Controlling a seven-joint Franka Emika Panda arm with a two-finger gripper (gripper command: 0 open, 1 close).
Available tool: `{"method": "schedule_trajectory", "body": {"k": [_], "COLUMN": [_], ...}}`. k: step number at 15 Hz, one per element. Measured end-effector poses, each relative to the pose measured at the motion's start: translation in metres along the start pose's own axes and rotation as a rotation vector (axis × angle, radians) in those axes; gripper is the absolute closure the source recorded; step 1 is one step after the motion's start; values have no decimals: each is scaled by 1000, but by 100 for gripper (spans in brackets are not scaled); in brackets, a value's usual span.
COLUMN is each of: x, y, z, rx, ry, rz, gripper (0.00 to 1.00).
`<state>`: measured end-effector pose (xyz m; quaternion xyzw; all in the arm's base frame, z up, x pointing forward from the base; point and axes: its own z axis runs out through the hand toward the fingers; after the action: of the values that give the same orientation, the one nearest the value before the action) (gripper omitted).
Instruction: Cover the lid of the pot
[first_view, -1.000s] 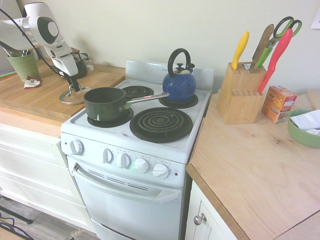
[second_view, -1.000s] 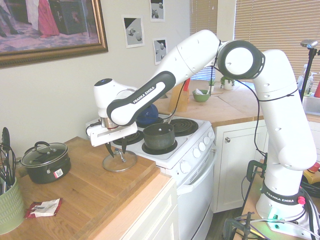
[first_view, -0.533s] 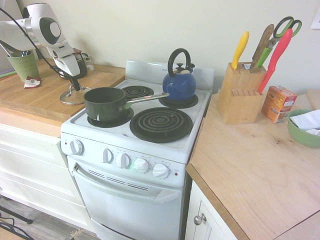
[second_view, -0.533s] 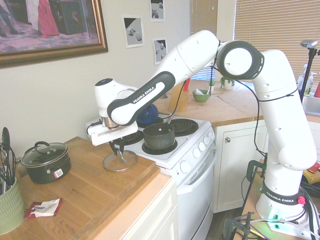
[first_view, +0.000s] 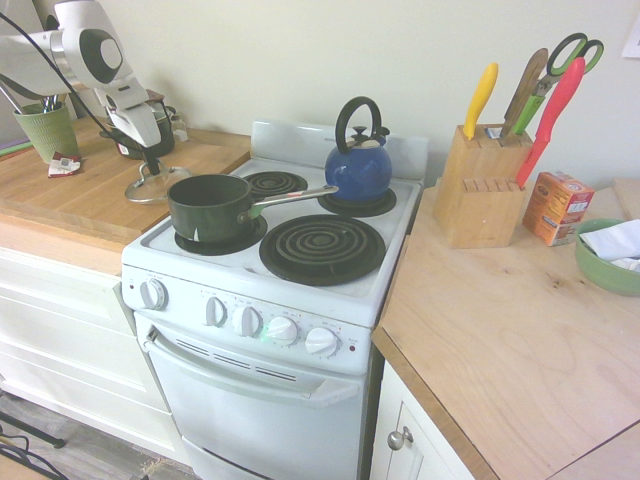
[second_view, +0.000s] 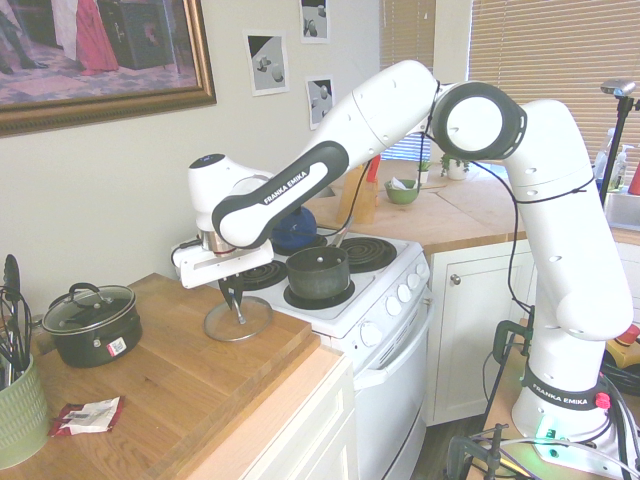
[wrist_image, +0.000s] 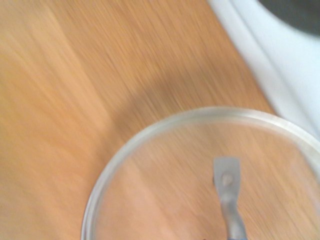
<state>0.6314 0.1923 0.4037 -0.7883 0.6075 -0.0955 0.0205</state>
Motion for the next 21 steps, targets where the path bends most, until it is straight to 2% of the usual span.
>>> {"method": "schedule_trajectory", "body": {"k": [4,8,10,15,18,21], "x": [18,79,109,138,175,190], "y": [4,27,43,102,125,129], "z": [-67,-107,-116,-136,-124,-105], "rx": [82,105,103,78,51,26], "ry": [-27,-47,-49,-35,-35,-41], "rz": [40,114,142,197,234,253], "gripper": [100,100,100,100,100,100]}}
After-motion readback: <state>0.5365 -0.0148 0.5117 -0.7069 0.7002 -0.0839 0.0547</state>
